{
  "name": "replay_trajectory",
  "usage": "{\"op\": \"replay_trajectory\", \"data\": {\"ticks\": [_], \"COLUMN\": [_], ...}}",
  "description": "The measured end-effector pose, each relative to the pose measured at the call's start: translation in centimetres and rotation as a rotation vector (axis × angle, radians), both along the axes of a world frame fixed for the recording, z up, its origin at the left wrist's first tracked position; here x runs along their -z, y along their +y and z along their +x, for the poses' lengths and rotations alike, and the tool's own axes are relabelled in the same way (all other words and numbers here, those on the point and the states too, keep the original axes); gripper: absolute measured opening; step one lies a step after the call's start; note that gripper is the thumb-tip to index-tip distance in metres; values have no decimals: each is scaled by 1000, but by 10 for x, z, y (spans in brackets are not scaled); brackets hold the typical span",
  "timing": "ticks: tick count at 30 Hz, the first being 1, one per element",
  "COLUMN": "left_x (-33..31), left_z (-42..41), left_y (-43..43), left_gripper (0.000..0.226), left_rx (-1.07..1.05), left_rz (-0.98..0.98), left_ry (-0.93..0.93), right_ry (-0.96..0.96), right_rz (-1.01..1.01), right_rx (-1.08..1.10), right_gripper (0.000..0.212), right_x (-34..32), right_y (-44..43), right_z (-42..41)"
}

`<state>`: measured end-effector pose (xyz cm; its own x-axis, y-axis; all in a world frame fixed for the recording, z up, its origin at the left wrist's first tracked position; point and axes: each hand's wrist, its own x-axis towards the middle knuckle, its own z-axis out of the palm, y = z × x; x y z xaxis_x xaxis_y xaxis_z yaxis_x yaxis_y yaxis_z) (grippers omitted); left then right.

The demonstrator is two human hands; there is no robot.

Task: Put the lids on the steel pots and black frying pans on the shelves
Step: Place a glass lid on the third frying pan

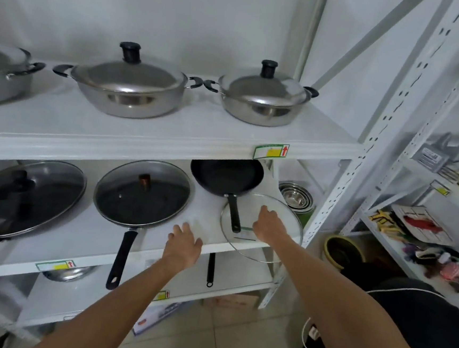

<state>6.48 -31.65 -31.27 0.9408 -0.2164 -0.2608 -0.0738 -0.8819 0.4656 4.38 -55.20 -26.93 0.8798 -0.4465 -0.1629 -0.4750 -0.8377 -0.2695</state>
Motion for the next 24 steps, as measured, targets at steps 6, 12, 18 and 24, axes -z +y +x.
{"op": "replay_trajectory", "data": {"ticks": [6,12,18,24], "left_x": [22,47,79,85], "left_z": [53,100,132,140], "left_y": [-98,-162,-143,-117], "left_gripper": [57,49,45,38], "left_rx": [30,-157,-321,-310], "left_rz": [-109,-476,-562,-584], "left_ry": [45,338,321,280], "right_ry": [64,100,81,-49], "right_rz": [-7,18,56,112], "right_rx": [15,60,-16,36], "right_gripper": [39,44,46,19], "right_x": [39,82,106,120], "right_y": [-31,-66,-87,-86], "right_z": [32,66,89,92]}}
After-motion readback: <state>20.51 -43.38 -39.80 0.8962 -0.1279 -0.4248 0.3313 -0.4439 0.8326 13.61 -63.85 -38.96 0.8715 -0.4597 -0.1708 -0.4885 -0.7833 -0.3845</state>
